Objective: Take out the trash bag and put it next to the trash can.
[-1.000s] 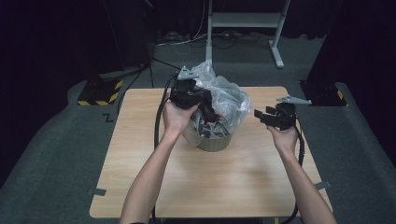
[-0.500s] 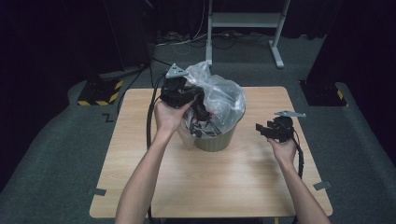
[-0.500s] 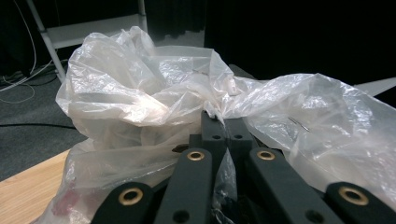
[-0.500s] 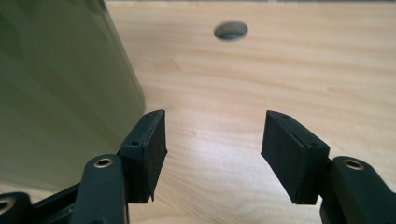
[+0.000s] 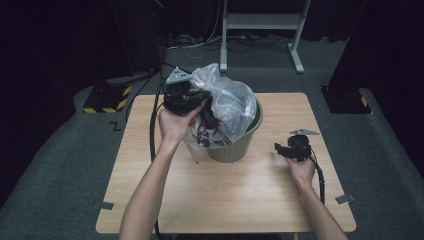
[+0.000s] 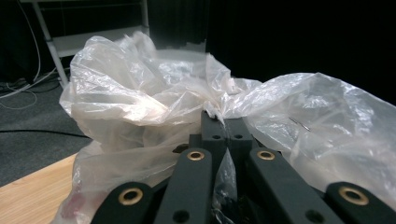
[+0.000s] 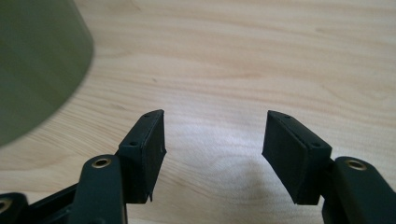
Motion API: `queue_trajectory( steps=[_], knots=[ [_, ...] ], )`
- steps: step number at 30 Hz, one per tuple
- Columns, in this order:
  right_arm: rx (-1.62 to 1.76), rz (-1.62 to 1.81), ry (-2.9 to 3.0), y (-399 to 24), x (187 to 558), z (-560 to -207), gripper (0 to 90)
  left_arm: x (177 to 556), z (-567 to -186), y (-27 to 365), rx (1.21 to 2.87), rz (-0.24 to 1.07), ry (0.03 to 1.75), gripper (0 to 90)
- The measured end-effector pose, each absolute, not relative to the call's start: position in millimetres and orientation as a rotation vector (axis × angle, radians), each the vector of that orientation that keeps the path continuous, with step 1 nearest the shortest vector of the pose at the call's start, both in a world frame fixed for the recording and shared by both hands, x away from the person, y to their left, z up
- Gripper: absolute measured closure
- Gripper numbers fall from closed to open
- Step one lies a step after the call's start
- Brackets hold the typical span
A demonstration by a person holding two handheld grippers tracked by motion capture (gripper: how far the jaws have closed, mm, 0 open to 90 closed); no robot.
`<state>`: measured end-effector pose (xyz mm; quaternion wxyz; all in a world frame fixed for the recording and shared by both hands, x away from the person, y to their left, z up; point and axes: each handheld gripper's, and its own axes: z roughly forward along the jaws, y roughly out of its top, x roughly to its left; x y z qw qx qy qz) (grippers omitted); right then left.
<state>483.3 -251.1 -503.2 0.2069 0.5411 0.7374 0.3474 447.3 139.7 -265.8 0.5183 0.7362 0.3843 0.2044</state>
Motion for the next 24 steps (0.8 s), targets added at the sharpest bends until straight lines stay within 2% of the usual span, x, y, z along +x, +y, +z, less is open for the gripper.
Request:
queue_trajectory(
  steps=[6,16,24],
  knots=[
    [1.516,0.905,2.038,-249,485,-518,36.0,441,-259,149,1.748,0.508,0.917,89.4],
    [1.475,0.885,1.997,-245,484,-524,28.6,433,-253,167,1.731,0.523,0.935,89.3],
    [1.487,0.876,1.990,-245,484,-524,26.6,427,-251,182,1.724,0.544,0.955,89.3]
  ],
)
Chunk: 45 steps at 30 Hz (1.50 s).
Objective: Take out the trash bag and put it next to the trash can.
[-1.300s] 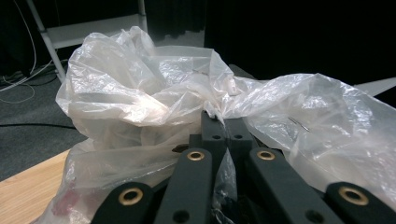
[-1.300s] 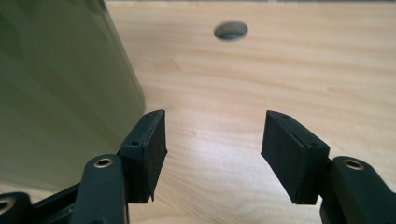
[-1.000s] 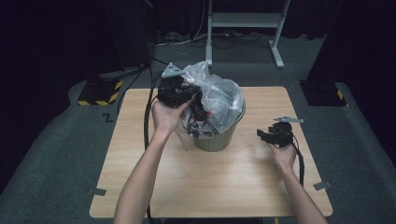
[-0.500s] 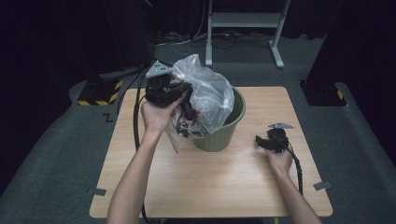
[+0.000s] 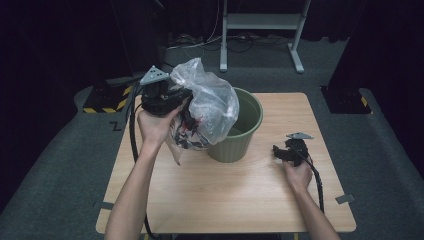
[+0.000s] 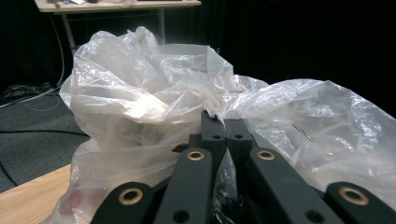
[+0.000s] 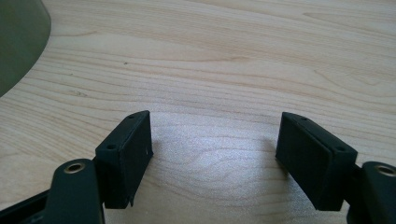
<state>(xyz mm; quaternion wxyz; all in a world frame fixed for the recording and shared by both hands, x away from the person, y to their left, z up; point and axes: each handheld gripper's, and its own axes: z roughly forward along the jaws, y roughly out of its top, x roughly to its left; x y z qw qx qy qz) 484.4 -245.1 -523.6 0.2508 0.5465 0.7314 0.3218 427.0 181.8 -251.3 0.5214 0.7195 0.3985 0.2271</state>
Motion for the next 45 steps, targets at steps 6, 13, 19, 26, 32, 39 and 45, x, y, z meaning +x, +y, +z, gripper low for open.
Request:
queue_trajectory(
  steps=[6,13,19,26,32,39,45],
  knots=[
    [1.485,0.875,1.991,-245,484,-524,26.6,423,-251,196,1.706,0.558,0.976,89.3],
    [1.489,0.875,1.990,-245,484,-524,26.6,414,-249,210,1.701,0.588,0.995,89.3],
    [1.482,0.876,1.992,-245,484,-524,26.6,408,-250,223,1.681,0.597,1.013,89.3],
    [1.482,0.876,1.993,-245,484,-524,26.6,403,-253,235,1.663,0.603,1.027,89.3],
    [1.482,0.876,1.993,-245,484,-524,26.6,400,-254,242,1.664,0.615,1.037,89.3],
    [1.482,0.876,1.993,-245,484,-524,26.6,397,-258,248,1.658,0.614,1.047,89.3],
    [1.481,0.875,1.993,-245,484,-524,26.6,394,-259,253,1.650,0.616,1.055,89.3]
  ],
)
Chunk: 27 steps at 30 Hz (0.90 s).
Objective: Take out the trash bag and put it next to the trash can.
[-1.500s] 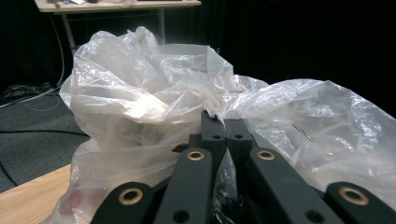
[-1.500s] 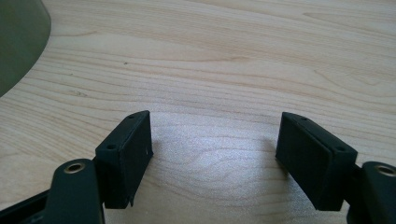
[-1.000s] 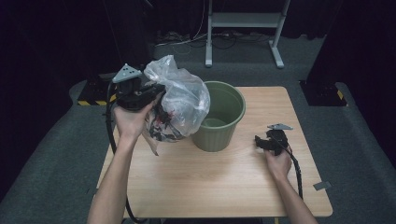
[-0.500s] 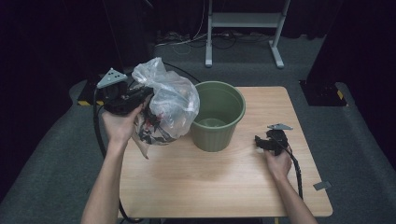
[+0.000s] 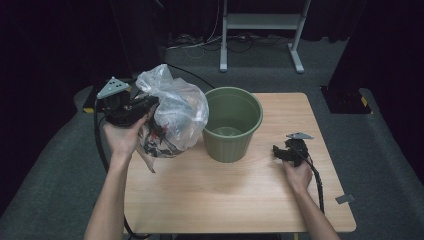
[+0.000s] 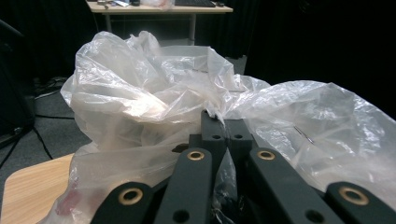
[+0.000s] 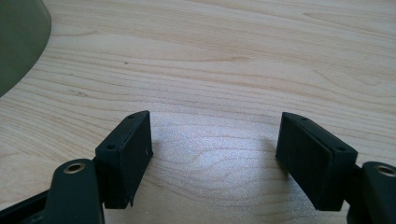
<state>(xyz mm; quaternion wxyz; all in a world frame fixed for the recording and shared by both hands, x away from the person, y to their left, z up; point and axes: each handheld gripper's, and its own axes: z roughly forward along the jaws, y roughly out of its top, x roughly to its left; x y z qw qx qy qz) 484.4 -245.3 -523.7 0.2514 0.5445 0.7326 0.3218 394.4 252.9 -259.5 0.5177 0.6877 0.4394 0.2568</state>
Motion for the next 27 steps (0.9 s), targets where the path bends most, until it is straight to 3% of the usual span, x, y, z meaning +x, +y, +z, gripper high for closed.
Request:
queue_trajectory(
  steps=[27],
  knots=[
    [1.481,0.875,1.993,-245,484,-524,26.6,386,-274,274,1.607,0.650,1.115,89.3]
  ],
)
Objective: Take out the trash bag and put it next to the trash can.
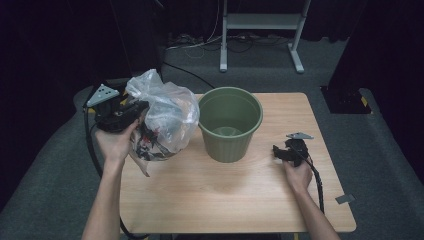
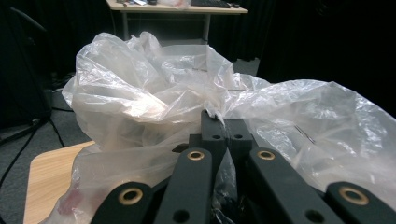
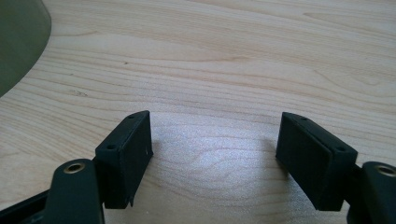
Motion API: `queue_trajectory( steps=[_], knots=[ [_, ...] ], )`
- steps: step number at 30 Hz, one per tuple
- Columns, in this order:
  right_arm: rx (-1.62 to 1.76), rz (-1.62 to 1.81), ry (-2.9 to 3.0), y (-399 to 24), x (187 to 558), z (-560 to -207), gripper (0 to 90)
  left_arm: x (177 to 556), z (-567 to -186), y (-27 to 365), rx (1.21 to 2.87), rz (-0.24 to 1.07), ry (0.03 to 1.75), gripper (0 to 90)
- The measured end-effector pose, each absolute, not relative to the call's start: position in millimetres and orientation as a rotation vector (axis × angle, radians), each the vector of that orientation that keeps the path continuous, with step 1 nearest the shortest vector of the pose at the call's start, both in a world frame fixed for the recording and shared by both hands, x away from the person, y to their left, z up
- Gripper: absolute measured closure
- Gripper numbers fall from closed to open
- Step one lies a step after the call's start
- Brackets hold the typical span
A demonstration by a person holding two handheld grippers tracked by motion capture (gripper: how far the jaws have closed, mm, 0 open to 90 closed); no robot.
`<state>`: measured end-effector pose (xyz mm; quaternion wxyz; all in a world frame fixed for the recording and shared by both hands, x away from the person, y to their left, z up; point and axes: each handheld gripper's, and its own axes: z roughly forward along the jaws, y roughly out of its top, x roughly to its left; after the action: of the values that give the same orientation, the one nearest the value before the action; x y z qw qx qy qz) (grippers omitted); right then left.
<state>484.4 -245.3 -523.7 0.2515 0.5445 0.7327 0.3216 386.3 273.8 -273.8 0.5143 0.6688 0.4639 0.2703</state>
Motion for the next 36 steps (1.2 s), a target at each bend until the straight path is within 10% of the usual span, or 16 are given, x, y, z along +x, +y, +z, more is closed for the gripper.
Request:
queue_trajectory(
  steps=[36],
  knots=[
    [1.485,0.878,1.992,-245,484,-524,26.5,403,-320,282,1.594,0.645,1.211,89.3]
  ],
)
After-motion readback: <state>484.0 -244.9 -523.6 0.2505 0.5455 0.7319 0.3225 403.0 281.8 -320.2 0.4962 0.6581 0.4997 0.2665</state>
